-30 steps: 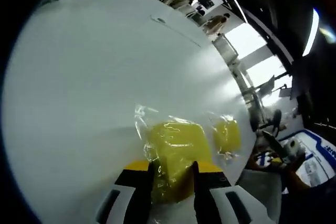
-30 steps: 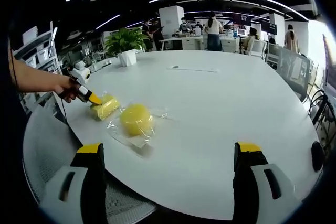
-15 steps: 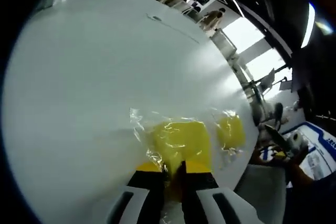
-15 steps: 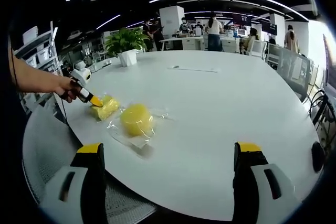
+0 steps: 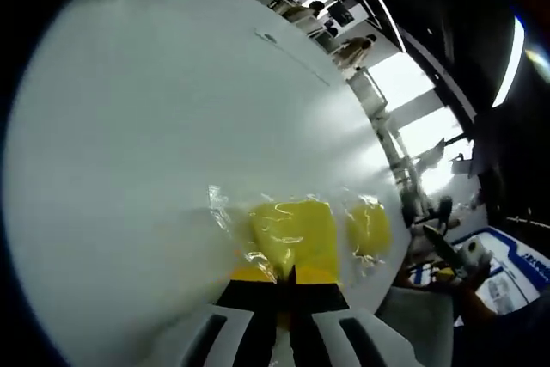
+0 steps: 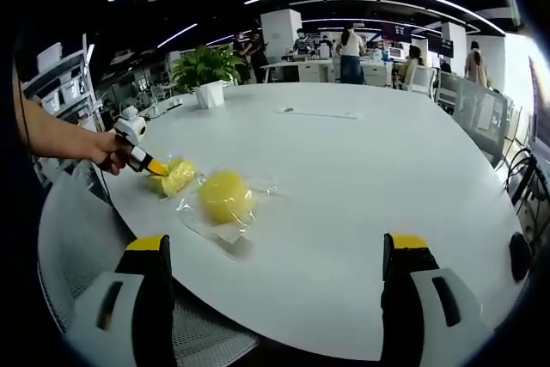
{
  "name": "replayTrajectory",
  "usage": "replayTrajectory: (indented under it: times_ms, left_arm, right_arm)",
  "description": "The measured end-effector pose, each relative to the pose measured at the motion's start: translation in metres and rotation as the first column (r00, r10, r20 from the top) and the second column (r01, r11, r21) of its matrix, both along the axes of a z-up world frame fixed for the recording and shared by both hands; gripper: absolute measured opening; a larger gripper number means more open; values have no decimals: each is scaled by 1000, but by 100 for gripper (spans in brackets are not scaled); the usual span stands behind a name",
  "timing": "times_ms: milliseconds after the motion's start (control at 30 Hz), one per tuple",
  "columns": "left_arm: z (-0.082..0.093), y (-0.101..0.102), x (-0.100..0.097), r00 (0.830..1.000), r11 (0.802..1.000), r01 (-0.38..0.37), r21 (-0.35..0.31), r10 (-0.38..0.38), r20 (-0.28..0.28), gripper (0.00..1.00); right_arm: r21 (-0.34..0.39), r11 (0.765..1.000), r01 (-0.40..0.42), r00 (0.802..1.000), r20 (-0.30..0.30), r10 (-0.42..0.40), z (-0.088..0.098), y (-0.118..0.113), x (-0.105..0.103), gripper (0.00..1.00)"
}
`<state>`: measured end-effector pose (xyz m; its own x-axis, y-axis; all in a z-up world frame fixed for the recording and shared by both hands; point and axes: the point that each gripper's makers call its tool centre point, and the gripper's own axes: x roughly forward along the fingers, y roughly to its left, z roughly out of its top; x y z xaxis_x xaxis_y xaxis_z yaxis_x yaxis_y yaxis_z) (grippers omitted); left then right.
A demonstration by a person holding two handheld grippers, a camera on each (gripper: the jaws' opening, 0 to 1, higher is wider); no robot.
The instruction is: Compare the silicone blocks by pressing each to a similar depth, holding the contact briefly, and releasing to observe deformation and rebound differences across the visible hardness samples.
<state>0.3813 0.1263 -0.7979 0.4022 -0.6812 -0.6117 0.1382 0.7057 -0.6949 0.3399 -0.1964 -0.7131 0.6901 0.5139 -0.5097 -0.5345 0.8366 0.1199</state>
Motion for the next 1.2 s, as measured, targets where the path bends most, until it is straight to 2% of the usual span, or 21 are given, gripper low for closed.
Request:
replayTrajectory:
  times_ms: [167, 200, 267, 367, 467, 500, 567, 600, 633, 733, 767, 800, 867, 900, 933, 967, 1067, 1200]
  left_arm:
    - [5, -4, -1, 1000, 1000, -3, 4, 3, 29, 0]
    - [8, -7, -2, 999, 1000, 9, -4, -9, 50, 0]
    - [8, -6, -2, 998, 1000, 9, 16, -10, 64, 0]
    - [16, -9, 4, 988, 999, 21, 31, -26, 151, 0]
    - [21, -10, 5, 984, 999, 20, 27, -24, 175, 0]
    - [28, -14, 8, 975, 1000, 31, 3, -31, 219, 0]
    - [34, -14, 10, 969, 1000, 27, 9, -29, 245, 0]
    - [42, -16, 13, 959, 999, 33, 2, -32, 283, 0]
    - [43, -16, 12, 960, 1000, 30, -2, -29, 279, 0]
    - [65, -19, 23, 929, 999, 27, -28, -14, 369, 0]
    - [69, -19, 24, 925, 999, 22, -33, -8, 379, 0]
    - [78, -19, 27, 908, 999, 24, -30, -9, 418, 0]
    - [96, -27, 27, 870, 995, 56, -78, -11, 493, 0]
    - [97, -27, 26, 874, 997, 50, -66, -12, 486, 0]
    - [99, -29, 25, 867, 997, 65, -42, -36, 498, 0]
    - [104, -33, 24, 860, 996, 75, -46, -41, 509, 0]
    - [116, -34, 25, 828, 997, 72, -40, -37, 560, 0]
    - [136, -33, 26, 796, 997, 54, -51, -12, 605, 0]
  right_arm:
    - [5, 1000, -3, 1000, 3, 3, 1, 2, -1, 97]
    - [6, 1000, -4, 1000, 3, 4, 1, 2, -1, 97]
    - [12, 1000, -3, 1000, 5, 3, 2, 2, -1, 97]
    - [15, 1000, -2, 1000, 11, 2, 4, 2, 0, 97]
    - [12, 1000, -5, 1000, 11, 5, 5, 3, 0, 97]
    - [11, 1000, -7, 1000, 13, 7, 5, 3, 0, 97]
    - [18, 1000, -6, 1000, 18, 6, 8, 3, 0, 97]
    - [20, 1000, -5, 1000, 25, 5, 10, 3, 1, 97]
    - [23, 1000, -4, 999, 33, 3, 14, 3, 1, 97]
    - [33, 999, -10, 999, 47, 8, 24, 7, 5, 97]
    - [43, 999, -10, 998, 55, 8, 29, 8, 8, 97]
    - [48, 999, -10, 998, 61, 7, 32, 8, 10, 97]
    - [63, 998, -8, 997, 73, 4, 42, 11, 14, 97]
    - [76, 997, -9, 997, 81, 3, 48, 13, 16, 97]
    - [79, 997, -12, 996, 86, 5, 50, 14, 16, 97]
    - [75, 997, -21, 995, 94, 14, 54, 17, 18, 97]
    - [96, 995, -33, 994, 103, 23, 64, 20, 22, 97]
    - [114, 992, -46, 992, 118, 32, 75, 23, 28, 97]
